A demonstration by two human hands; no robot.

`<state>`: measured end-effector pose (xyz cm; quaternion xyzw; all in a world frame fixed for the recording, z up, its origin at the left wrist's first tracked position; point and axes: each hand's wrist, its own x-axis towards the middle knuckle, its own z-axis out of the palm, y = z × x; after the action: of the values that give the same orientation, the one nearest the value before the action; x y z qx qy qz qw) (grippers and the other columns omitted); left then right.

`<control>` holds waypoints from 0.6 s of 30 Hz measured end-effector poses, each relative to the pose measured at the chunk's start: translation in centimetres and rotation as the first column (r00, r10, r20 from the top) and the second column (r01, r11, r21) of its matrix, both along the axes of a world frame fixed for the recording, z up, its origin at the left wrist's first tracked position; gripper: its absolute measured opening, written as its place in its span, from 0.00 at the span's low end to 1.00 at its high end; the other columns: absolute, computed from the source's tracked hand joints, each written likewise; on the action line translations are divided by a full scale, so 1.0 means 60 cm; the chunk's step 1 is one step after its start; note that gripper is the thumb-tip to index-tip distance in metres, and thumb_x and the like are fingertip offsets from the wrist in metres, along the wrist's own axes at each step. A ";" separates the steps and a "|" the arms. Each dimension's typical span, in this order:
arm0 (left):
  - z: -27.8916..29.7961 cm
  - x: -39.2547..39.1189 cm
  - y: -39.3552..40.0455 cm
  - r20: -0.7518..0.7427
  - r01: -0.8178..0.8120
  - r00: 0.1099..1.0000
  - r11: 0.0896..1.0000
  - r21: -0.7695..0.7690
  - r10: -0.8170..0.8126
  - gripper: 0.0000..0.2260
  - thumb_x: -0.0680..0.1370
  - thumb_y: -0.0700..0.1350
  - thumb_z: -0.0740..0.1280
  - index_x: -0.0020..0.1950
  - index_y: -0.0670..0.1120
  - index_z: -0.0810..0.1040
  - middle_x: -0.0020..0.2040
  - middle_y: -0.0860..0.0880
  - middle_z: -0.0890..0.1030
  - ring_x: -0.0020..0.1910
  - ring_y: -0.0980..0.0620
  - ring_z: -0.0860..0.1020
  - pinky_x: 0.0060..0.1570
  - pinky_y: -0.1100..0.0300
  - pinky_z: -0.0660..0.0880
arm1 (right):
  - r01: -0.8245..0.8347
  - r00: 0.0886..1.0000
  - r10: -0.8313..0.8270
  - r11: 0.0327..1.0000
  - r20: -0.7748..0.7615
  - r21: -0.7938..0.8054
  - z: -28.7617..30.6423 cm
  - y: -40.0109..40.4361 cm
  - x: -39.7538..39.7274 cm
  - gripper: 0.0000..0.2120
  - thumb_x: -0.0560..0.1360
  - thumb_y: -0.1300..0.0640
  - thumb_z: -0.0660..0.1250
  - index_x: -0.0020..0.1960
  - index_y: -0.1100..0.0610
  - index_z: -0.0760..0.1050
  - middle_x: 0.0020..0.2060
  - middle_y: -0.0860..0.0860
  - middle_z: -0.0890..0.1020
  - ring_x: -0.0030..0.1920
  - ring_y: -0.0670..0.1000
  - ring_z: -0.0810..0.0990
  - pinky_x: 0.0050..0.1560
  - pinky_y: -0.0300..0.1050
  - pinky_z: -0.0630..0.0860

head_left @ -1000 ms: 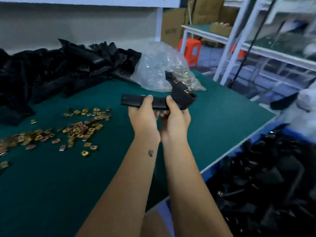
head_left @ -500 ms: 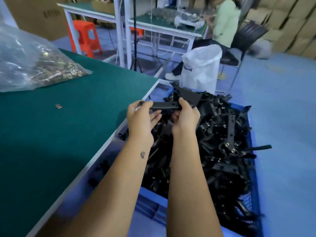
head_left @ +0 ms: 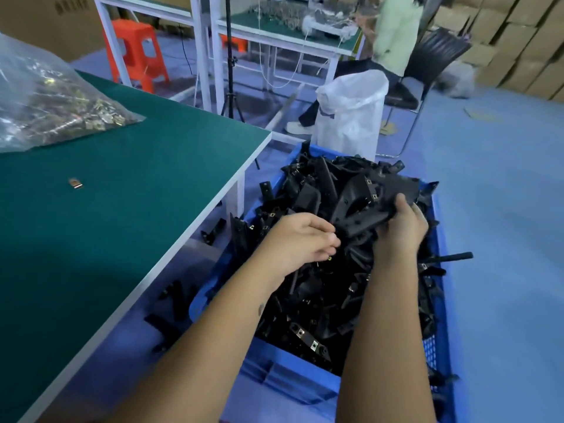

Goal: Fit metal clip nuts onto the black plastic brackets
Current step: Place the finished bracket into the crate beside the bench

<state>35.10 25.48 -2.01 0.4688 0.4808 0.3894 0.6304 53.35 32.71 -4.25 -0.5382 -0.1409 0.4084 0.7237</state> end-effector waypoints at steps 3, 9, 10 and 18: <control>-0.011 0.022 -0.018 -0.077 0.105 0.991 0.992 -0.074 -0.111 0.05 0.82 0.43 0.64 0.54 0.45 0.79 0.46 0.50 0.86 0.46 0.55 0.84 0.48 0.62 0.81 | 0.112 0.993 -0.116 0.988 -0.029 -0.106 -0.070 -0.043 0.038 0.13 0.79 0.58 0.60 0.35 0.52 0.72 0.29 0.48 0.75 0.30 0.48 0.71 0.31 0.38 0.70; -0.030 0.030 -0.037 -0.155 0.127 0.975 0.971 -0.202 -0.159 0.08 0.83 0.45 0.60 0.58 0.46 0.78 0.52 0.48 0.84 0.52 0.49 0.83 0.53 0.58 0.79 | -0.058 0.944 0.229 0.824 0.238 -0.564 -0.170 -0.066 0.010 0.12 0.80 0.59 0.57 0.56 0.64 0.75 0.49 0.61 0.77 0.46 0.58 0.76 0.46 0.47 0.73; -0.027 0.027 -0.036 -0.148 0.114 0.978 0.972 -0.205 -0.146 0.08 0.83 0.45 0.60 0.56 0.45 0.78 0.51 0.48 0.85 0.48 0.50 0.83 0.49 0.60 0.79 | -0.028 0.904 0.305 0.741 0.299 -0.671 -0.172 -0.063 0.006 0.16 0.81 0.57 0.57 0.64 0.64 0.73 0.59 0.63 0.75 0.58 0.61 0.73 0.57 0.52 0.73; 0.018 -0.030 -0.015 -0.083 -0.104 0.992 0.991 -0.082 0.097 0.09 0.82 0.43 0.60 0.44 0.47 0.76 0.34 0.52 0.84 0.26 0.57 0.75 0.23 0.67 0.67 | 0.163 0.876 0.234 0.678 0.421 -0.717 -0.109 -0.044 -0.044 0.21 0.80 0.58 0.59 0.73 0.58 0.65 0.72 0.60 0.65 0.70 0.61 0.64 0.69 0.57 0.65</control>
<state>33.27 24.57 -0.91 0.4316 0.5447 0.3807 0.6100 50.71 30.04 -10.82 -0.8631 -0.1505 0.2978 0.3791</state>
